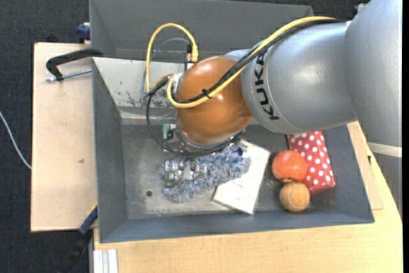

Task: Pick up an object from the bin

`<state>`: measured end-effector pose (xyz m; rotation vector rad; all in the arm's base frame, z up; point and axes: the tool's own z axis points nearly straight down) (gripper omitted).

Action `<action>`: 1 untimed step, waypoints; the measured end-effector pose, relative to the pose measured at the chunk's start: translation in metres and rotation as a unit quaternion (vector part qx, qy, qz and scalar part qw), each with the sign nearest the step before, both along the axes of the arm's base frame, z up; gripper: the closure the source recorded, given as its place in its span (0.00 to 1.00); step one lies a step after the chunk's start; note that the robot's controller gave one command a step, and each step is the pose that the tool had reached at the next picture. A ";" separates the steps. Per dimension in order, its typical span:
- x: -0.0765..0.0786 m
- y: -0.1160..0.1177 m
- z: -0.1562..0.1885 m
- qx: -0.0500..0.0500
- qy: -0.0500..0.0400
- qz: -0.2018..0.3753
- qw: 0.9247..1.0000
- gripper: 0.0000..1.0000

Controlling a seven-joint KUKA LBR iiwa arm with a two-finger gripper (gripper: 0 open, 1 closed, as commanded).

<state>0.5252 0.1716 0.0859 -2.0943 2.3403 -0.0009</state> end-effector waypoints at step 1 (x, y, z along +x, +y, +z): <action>0.000 0.000 0.000 0.000 0.000 0.000 1.000 1.00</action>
Offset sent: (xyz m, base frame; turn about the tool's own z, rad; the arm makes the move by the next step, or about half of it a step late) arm -0.0039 0.0059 0.0614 -0.0219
